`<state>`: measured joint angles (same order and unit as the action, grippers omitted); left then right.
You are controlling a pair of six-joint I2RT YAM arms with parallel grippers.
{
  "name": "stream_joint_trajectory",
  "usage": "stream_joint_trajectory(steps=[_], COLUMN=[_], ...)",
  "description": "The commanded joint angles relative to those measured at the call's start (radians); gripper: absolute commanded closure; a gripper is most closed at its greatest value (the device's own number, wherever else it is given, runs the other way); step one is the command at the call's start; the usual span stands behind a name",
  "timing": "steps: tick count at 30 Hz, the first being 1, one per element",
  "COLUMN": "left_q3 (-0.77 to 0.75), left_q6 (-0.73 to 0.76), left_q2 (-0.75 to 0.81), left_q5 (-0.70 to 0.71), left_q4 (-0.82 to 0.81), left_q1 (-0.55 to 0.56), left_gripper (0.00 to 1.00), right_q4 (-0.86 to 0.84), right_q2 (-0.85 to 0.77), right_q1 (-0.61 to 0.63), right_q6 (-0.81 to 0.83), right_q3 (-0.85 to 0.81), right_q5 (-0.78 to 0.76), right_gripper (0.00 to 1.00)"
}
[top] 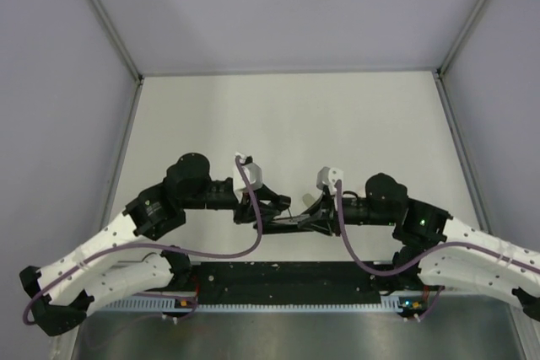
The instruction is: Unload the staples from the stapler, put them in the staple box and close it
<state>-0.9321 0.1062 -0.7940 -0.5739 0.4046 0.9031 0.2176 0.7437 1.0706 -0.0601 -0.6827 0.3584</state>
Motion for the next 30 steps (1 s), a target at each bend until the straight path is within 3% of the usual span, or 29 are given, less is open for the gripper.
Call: stream_joint_trajectory(steps=[1, 30], left_q3=[0.004, 0.165], left_q6=[-0.082, -0.302], left_q2=[0.039, 0.039], left_q5=[0.1, 0.442], left_q4=[-0.331, -0.918], left_q1=[-0.004, -0.004], left_gripper=[1.0, 1.0], right_q4=[-0.049, -0.038], right_q2=[-0.062, -0.422], right_q1=[0.002, 0.003], right_q6=[-0.099, -0.36], right_q3=[0.06, 0.229], right_q5=[-0.078, -0.303], right_gripper=[1.0, 1.0])
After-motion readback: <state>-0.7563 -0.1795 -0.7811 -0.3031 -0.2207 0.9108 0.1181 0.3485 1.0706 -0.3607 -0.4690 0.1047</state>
